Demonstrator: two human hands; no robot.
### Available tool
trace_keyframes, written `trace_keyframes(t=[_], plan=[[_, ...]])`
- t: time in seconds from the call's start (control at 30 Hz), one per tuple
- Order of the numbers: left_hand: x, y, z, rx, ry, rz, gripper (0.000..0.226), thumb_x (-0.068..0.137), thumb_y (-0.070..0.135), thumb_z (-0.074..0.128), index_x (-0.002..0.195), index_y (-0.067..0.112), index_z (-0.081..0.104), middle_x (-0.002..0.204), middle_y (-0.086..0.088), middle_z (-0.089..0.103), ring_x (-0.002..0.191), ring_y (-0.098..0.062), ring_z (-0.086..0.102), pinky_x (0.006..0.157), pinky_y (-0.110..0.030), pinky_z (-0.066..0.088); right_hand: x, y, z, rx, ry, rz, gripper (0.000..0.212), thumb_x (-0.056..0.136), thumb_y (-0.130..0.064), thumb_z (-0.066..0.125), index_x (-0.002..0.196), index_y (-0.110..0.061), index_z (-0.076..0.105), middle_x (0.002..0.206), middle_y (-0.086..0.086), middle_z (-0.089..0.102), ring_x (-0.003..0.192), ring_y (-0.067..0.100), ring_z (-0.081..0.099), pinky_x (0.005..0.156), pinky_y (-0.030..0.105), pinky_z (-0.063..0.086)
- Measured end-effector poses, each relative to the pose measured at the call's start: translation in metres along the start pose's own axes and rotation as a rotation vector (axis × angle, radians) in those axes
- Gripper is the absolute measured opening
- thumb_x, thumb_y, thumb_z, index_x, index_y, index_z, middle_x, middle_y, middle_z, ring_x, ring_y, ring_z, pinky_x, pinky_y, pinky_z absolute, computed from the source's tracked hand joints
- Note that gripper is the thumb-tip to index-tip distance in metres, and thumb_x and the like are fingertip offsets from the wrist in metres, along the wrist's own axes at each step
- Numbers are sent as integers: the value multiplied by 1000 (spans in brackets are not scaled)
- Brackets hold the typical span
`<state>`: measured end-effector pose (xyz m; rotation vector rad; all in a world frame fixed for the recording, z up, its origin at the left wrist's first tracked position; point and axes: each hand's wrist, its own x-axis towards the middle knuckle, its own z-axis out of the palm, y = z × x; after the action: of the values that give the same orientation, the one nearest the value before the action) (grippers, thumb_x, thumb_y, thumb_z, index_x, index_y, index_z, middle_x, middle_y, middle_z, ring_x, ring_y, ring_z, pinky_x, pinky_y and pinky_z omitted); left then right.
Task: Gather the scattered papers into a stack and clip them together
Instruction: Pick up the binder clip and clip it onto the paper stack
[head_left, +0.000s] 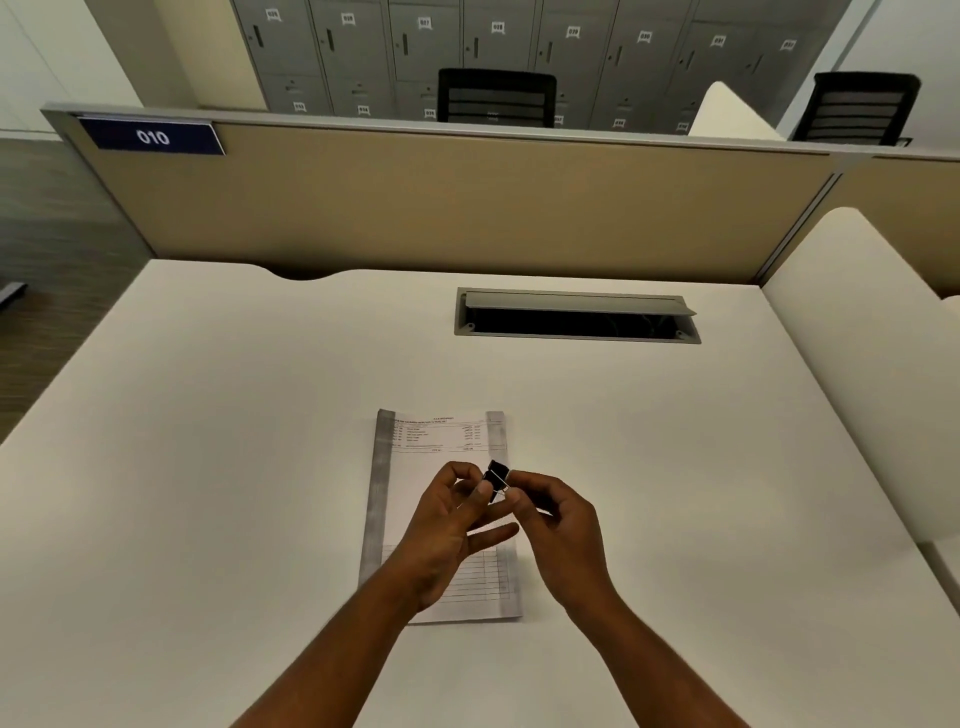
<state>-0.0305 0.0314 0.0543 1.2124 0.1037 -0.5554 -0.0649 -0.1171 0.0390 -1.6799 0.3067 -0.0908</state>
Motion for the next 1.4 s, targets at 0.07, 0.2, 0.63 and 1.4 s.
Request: trace_keyframes(t=[0.07,0.2,0.63,1.4], plan=[[2,-2,-1,61,38,-20,30,95,25,58,117,6,49,123,-11,65,106,-29,69,89,-54,55,3,3,-1,44,-7,64,19,92,-24,73,112,-26,73,104,-14,77,102,5,71,81,18,58],[7,-11,-9,221,154,-33,21,96,28,58,113,17,55,117,-3,64,96,-20,73,79,-40,61,23,12,-9,51,35,220,19,90,-24,77,109,-21,74,101,-4,78,94,14,75,85,27,60],[6,-36,-89,680,592,51,8,95,29,59,101,23,61,97,5,66,92,-21,65,87,-39,53,121,53,-65,-750,-39,239,61,78,-32,81,49,-18,30,48,-1,24,51,18,23,55,31,20],[21,-69,-150,994,684,-106,50,90,36,65,132,11,57,130,-13,55,109,-29,61,98,-45,50,16,78,19,-1074,-302,-140,45,96,-43,62,140,-44,54,136,-15,41,126,10,41,89,25,51]])
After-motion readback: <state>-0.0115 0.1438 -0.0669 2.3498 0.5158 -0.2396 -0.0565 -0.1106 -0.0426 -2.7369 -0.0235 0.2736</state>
